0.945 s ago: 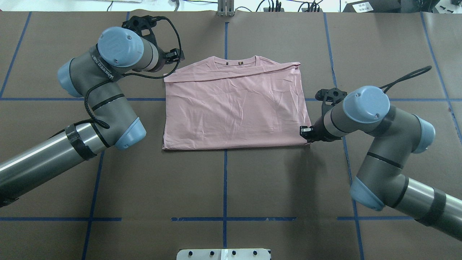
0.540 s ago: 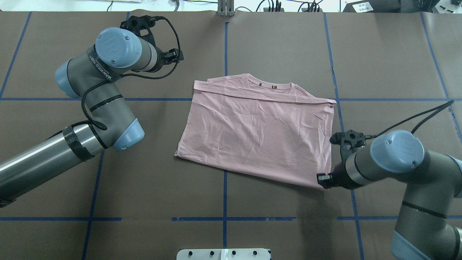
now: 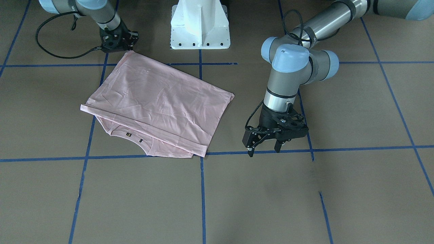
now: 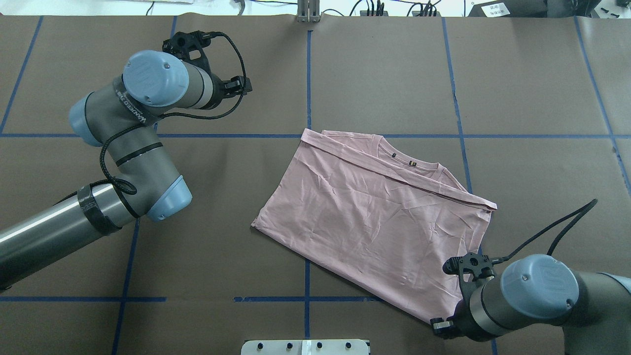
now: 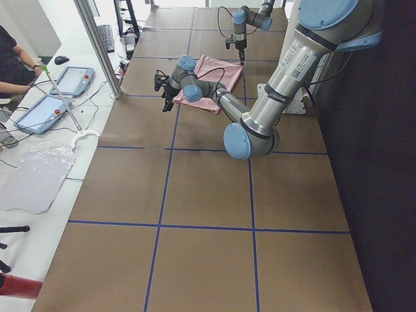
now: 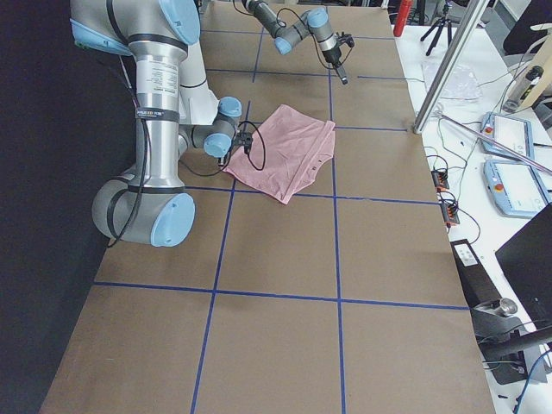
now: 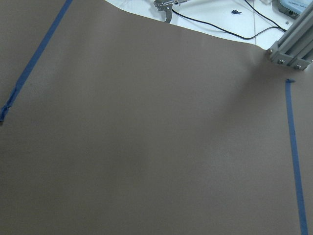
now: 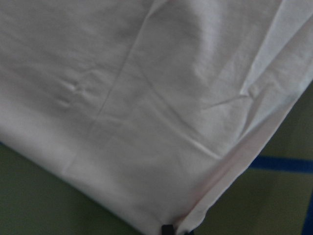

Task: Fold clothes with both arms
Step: 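Drag the folded shirt toward the robot with the right gripper while the left arm lowers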

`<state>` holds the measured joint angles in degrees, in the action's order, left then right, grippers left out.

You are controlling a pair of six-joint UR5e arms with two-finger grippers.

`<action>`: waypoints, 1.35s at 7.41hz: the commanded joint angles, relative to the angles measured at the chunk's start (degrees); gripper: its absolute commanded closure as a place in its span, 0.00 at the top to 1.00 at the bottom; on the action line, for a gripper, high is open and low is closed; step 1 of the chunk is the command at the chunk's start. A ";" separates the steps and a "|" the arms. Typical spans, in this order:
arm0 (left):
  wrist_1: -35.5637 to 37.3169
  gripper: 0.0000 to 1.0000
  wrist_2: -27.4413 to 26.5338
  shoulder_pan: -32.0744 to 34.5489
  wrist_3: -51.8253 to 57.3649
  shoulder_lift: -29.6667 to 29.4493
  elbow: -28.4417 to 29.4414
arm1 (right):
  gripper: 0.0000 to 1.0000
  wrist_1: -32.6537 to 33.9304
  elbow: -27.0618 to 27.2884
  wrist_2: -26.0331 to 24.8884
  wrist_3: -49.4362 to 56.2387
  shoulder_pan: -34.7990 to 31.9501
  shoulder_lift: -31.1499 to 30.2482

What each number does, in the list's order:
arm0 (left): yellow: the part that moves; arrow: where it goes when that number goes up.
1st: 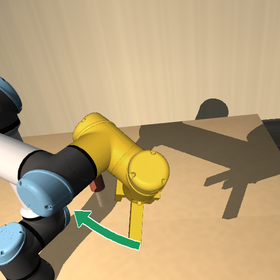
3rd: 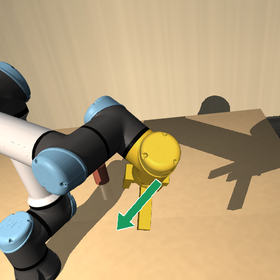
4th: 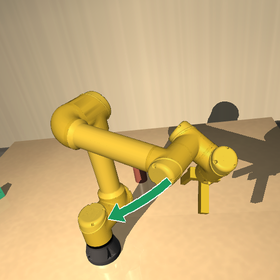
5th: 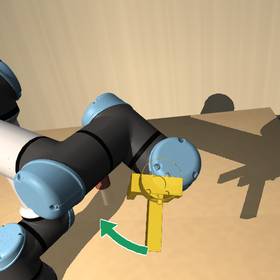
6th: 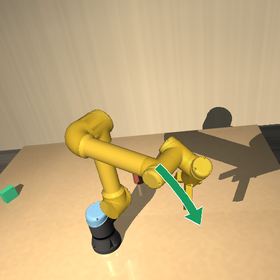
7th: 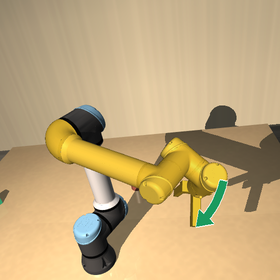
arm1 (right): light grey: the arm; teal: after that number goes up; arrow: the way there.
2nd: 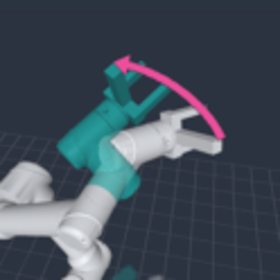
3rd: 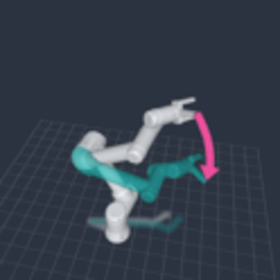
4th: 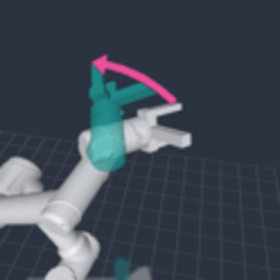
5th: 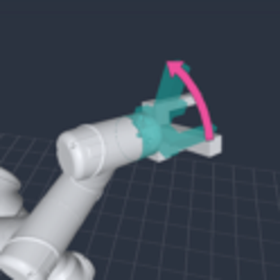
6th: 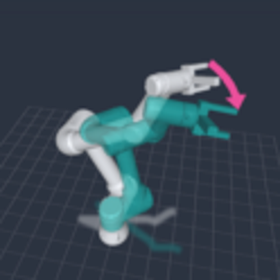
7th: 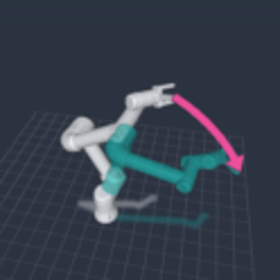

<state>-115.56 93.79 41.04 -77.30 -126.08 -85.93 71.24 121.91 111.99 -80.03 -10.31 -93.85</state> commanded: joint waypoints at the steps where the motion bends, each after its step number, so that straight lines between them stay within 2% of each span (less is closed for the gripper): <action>1: 0.07 1.00 0.08 -1.13 -0.48 0.22 -0.81 | 1.00 -0.31 1.75 -0.36 -1.80 1.96 0.16; 2: 2.85 1.00 0.78 -3.05 -3.18 0.22 -2.91 | 1.00 -0.40 3.23 -0.37 -1.88 1.09 0.25; 4: 15.03 1.00 1.58 -11.02 -12.28 0.83 -9.76 | 1.00 -0.40 3.86 -0.89 -1.97 -5.74 3.39; 6: 18.50 0.99 0.18 -17.37 -23.11 0.75 -9.96 | 1.00 -0.49 3.60 -2.65 -1.97 -10.93 5.51; 10: 21.33 0.95 -0.18 -18.80 -25.62 1.01 -9.96 | 1.00 -0.49 3.69 -3.18 -1.80 -14.73 7.19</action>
<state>-94.90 93.82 22.44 -102.62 -125.16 -95.89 70.75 125.58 108.85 -81.84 -24.14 -87.01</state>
